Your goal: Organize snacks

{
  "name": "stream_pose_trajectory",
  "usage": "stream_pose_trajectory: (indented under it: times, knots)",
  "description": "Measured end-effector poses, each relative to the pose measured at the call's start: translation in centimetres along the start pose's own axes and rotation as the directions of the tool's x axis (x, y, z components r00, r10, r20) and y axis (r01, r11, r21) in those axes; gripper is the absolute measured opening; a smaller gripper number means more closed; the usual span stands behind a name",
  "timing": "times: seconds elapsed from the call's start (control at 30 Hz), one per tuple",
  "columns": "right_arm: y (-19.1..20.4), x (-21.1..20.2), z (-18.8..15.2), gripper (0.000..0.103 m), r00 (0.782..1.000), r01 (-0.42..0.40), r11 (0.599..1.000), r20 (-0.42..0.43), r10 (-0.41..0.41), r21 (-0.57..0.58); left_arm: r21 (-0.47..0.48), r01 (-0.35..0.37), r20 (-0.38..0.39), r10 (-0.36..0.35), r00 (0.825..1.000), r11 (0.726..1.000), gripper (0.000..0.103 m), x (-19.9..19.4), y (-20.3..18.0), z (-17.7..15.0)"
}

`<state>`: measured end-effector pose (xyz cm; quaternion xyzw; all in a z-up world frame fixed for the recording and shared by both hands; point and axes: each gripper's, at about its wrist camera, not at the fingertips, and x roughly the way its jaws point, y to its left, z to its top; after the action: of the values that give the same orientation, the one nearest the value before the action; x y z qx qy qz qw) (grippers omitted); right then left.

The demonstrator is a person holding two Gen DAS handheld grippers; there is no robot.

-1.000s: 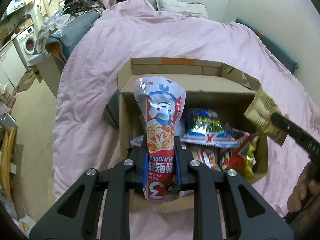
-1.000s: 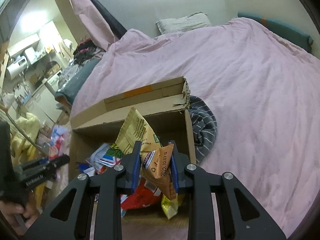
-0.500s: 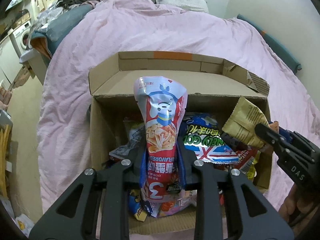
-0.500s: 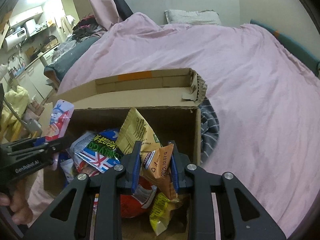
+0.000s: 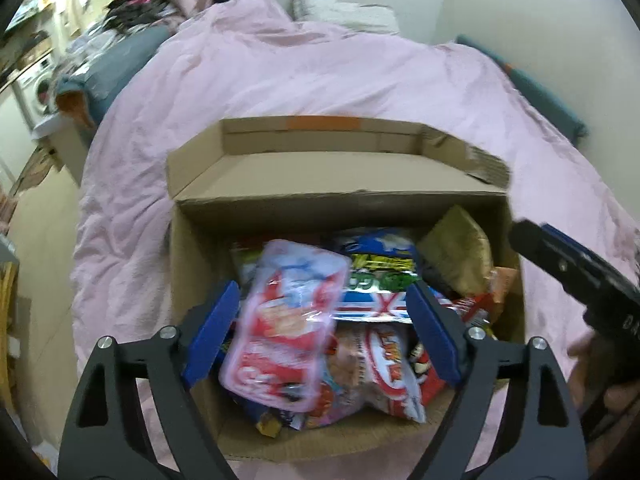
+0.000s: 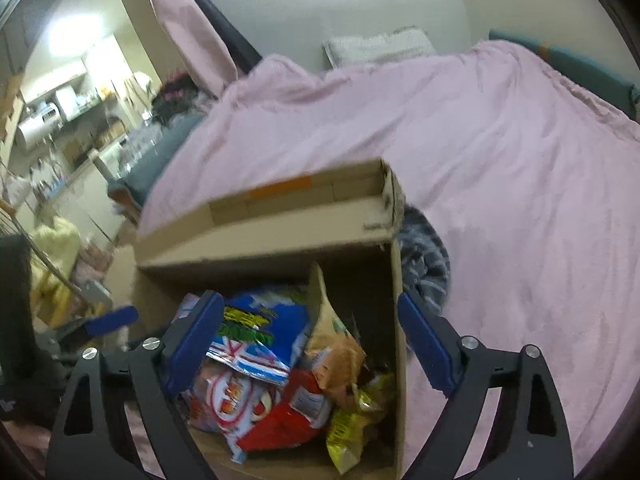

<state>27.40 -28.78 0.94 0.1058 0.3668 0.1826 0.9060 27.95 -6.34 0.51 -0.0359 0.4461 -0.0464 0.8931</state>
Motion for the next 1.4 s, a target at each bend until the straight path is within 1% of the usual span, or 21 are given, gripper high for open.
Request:
stream_pose_trajectory:
  times: [0.1, 0.13, 0.27, 0.33, 0.43, 0.5, 0.53, 0.57, 0.67, 0.77, 0.83, 0.93, 1.03, 1.17, 1.4]
  knots:
    - [0.3, -0.4, 0.2, 0.091, 1.000, -0.001, 1.000, 0.006, 0.001, -0.004, 0.045, -0.055, 0.034, 0.054, 0.998, 0.997, 0.083, -0.9, -0.7, -0.1]
    - [0.5, -0.6, 0.2, 0.093, 1.000, 0.002, 1.000, 0.013, -0.002, -0.007, 0.058, -0.073, 0.052, 0.070, 0.996, 0.996, 0.083, -1.3, -0.9, -0.1]
    - [0.7, -1.5, 0.3, 0.098, 0.999, 0.000, 1.000, 0.038, 0.000, -0.008, 0.053, -0.108, 0.103, 0.103, 0.989, 0.993, 0.083, -2.6, -0.9, -0.3]
    - [0.9, -2.1, 0.3, 0.102, 0.999, -0.001, 1.000, 0.052, 0.001, -0.007, 0.045, -0.104, 0.117, 0.098, 0.988, 0.994, 0.084, -3.3, -0.7, -0.4]
    - [1.2, -3.1, 0.0, 0.103, 0.998, -0.005, 1.000, 0.065, 0.005, -0.004, 0.015, -0.112, 0.130, 0.109, 0.985, 0.994, 0.096, -4.3, 0.0, -0.8]
    - [1.5, -3.9, -0.4, 0.103, 0.997, -0.011, 1.000, 0.070, 0.011, 0.003, -0.005, -0.108, 0.141, 0.107, 0.984, 0.994, 0.098, -5.0, 0.5, -1.2]
    - [1.6, -4.2, -0.5, 0.103, 0.997, -0.012, 1.000, 0.072, 0.012, 0.006, -0.012, -0.111, 0.143, 0.111, 0.983, 0.994, 0.102, -5.3, 0.8, -1.4]
    - [1.8, -4.6, -0.7, 0.103, 0.997, -0.015, 1.000, 0.073, 0.015, 0.009, -0.017, -0.114, 0.144, 0.115, 0.983, 0.993, 0.103, -5.6, 1.0, -1.6]
    - [2.6, -5.7, -1.4, 0.103, 0.996, -0.024, 1.000, 0.082, 0.023, 0.005, -0.031, -0.121, 0.137, 0.124, 0.983, 0.992, 0.103, -6.4, 1.5, -2.3]
    - [3.3, -6.7, -2.1, 0.103, 0.995, -0.010, 1.000, 0.096, 0.010, -0.004, -0.044, -0.128, 0.131, 0.133, 0.982, 0.991, 0.103, -7.1, 1.8, -3.0]
    - [3.4, -7.1, -2.8, 0.103, 0.996, -0.012, 1.000, 0.090, 0.011, 0.009, -0.048, -0.129, 0.149, 0.135, 0.980, 0.990, 0.103, -8.1, 2.0, -3.8]
    - [3.6, -7.7, -3.8, 0.103, 0.997, -0.027, 0.999, 0.071, 0.024, 0.031, -0.034, -0.149, 0.171, 0.152, 0.973, 0.988, 0.103, -9.3, 2.2, -5.0]
    - [4.3, -8.6, -5.0, 0.103, 0.998, -0.012, 1.000, 0.065, 0.010, 0.017, -0.036, -0.151, 0.189, 0.155, 0.970, 0.988, 0.103, -10.6, 2.7, -6.1]
    - [4.9, -10.1, -6.7, 0.103, 0.998, -0.006, 1.000, 0.069, 0.005, 0.014, -0.063, -0.153, 0.203, 0.163, 0.966, 0.986, 0.103, -12.4, 3.9, -8.0]
    - [4.9, -11.3, -10.2, 0.103, 1.000, 0.000, 0.999, 0.011, 0.000, 0.054, -0.120, -0.126, 0.185, 0.146, 0.972, 0.985, 0.103, -14.1, 4.8, -10.9]
